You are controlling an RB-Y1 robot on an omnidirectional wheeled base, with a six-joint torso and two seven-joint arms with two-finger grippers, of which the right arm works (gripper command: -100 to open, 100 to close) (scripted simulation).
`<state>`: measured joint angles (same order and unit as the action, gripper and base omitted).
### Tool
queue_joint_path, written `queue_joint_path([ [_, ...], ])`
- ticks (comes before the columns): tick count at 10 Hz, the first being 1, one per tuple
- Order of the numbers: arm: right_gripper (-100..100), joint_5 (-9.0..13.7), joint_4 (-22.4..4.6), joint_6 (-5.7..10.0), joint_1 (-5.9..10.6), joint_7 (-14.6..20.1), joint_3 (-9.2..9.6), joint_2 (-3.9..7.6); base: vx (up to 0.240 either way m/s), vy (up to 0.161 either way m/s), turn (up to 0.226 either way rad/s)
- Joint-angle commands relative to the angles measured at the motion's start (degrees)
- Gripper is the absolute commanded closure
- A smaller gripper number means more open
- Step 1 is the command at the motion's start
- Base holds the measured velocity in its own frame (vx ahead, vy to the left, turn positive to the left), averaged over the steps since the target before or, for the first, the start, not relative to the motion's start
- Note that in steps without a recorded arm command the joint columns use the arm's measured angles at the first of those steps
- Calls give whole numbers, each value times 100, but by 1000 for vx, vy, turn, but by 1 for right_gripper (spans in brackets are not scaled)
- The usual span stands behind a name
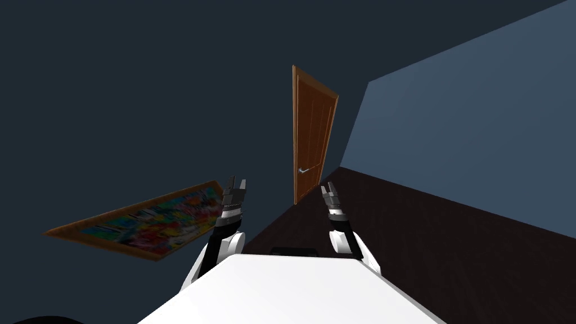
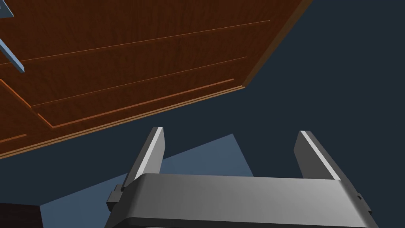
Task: Pull the door open
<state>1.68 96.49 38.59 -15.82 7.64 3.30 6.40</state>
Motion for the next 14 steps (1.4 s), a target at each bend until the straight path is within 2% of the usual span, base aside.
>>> queue_joint_path([
  [1,-100,13,-286,55,106,22,-6,42,86,-84,169],
  [7,-100,49,-1382,250,527,85,-15,170,66,-103,178],
  [9,-100,61,-1706,316,669,107,-19,212,52,-88,197],
  [10,-100,61,-1755,316,669,107,-19,212,38,-67,58],
  [14,-100,85,-2473,448,953,149,-25,293,42,-90,168],
])
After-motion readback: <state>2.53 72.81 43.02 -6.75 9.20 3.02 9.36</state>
